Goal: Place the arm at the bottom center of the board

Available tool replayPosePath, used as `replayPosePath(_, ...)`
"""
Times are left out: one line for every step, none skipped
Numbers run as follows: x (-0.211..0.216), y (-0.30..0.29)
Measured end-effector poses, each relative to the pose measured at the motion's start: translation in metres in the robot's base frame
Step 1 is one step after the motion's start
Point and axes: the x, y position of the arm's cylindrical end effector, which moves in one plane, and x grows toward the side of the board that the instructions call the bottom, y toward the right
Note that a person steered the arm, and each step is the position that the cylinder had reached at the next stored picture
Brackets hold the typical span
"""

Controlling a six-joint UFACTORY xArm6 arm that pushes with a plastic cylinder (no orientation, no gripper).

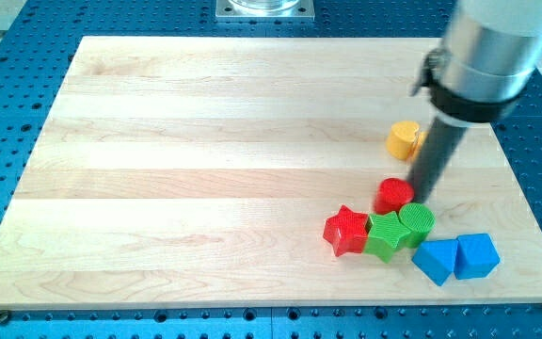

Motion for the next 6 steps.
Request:
replayPosePath(-0.023,-0.090)
replayPosePath(-0.021,-0.186)
replayPosePath(0.078,-0.186)
replayPosePath(0.118,-0.150)
replayPosePath(0.109,-0.128)
replayPosePath(0.099,-0.078)
